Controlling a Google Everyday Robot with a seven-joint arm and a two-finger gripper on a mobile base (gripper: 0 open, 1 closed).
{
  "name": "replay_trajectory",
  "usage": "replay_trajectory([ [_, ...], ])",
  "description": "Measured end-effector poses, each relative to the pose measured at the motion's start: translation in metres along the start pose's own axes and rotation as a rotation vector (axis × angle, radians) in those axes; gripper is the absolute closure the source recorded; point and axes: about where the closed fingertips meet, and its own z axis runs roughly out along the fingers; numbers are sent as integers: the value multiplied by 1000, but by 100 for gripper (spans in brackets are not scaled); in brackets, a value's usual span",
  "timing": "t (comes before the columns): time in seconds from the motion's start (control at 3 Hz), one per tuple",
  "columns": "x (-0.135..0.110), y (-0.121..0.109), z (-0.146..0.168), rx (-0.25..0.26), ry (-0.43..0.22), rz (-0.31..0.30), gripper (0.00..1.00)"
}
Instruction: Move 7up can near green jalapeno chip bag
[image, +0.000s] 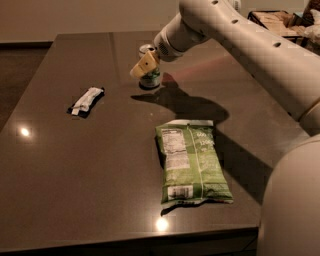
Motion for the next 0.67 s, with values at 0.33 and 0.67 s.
replay_trajectory([
  [0.33,-7,1,4,-15,1,-9,38],
  [0.67,-11,6,5,-33,6,-24,61],
])
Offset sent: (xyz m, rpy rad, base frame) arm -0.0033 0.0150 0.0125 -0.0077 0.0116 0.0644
